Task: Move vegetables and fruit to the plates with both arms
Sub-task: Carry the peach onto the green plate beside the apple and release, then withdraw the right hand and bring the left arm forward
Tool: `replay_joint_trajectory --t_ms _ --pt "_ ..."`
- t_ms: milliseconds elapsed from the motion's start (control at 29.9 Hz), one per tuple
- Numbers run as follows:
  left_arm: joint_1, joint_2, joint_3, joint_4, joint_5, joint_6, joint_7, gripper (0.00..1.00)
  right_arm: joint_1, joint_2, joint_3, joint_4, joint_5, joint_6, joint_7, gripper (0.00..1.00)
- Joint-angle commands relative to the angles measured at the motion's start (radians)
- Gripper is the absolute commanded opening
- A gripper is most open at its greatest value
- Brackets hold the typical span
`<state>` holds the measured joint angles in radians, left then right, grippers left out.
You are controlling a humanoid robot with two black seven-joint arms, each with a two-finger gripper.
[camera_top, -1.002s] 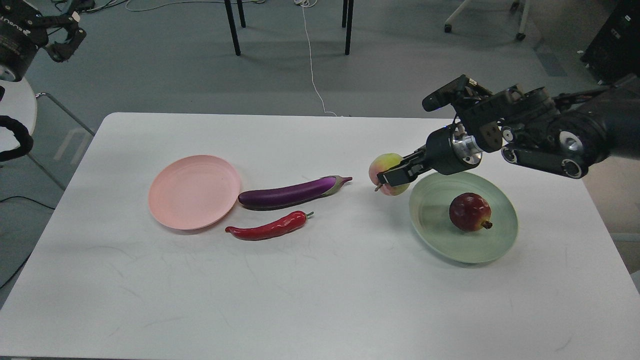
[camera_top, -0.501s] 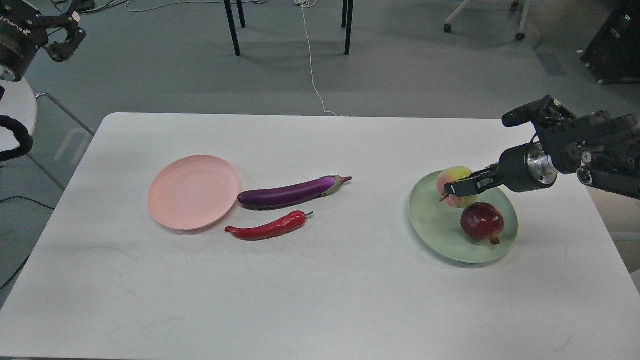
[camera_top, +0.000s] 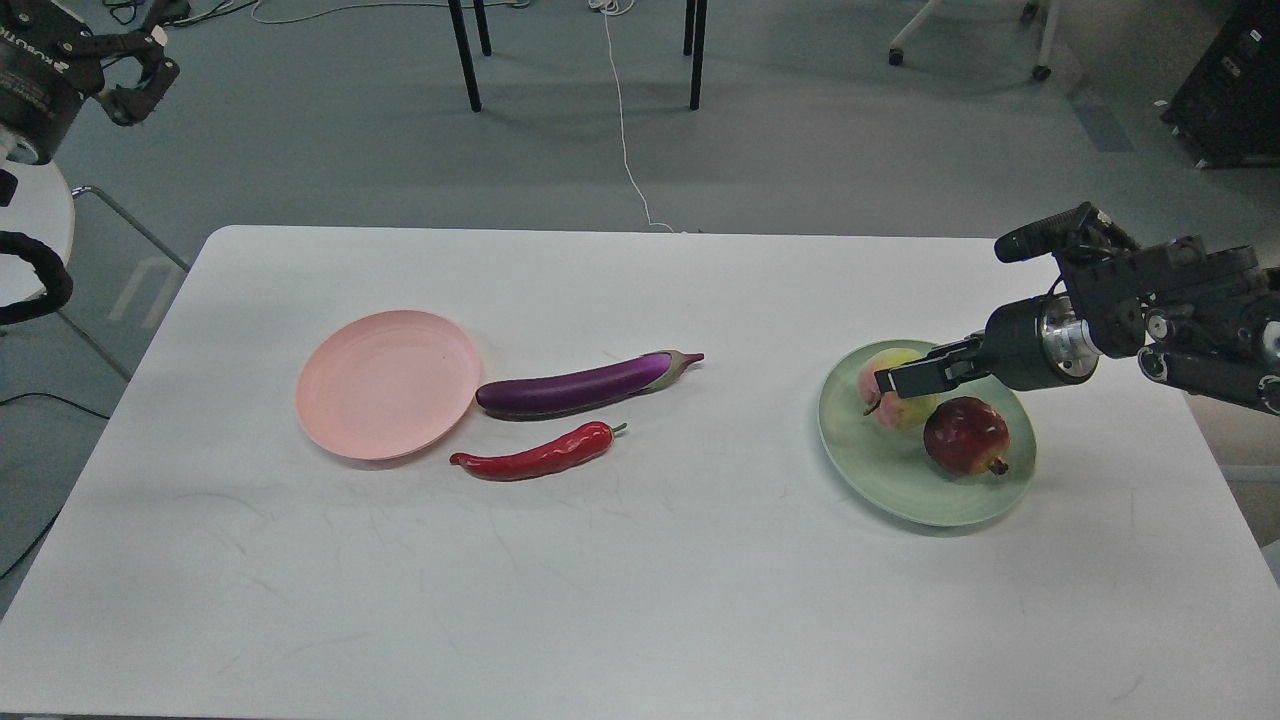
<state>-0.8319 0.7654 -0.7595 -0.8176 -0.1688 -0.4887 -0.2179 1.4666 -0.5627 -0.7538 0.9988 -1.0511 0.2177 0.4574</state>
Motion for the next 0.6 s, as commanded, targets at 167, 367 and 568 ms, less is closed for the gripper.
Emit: replay_joint_trajectory --t_ms 167,367,568 --pt "-0.001 0.0 0.002 -0.009 0.002 0.0 0.008 0.98 0.005 -0.011 0.079 0.004 0.013 -0.001 0.0 0.94" --pt "-0.001 0.017 0.008 -0.095 0.116 0.0 0.009 0.98 -0.023 -0.094 0.374 -0.017 0.051 0.011 -0.002 0.97" --pt "-0.013 0.06 0.006 -0.224 0.437 0.0 0.009 0.98 -0.115 -0.13 0.62 -0.025 0.228 0.014 0.004 0.97"
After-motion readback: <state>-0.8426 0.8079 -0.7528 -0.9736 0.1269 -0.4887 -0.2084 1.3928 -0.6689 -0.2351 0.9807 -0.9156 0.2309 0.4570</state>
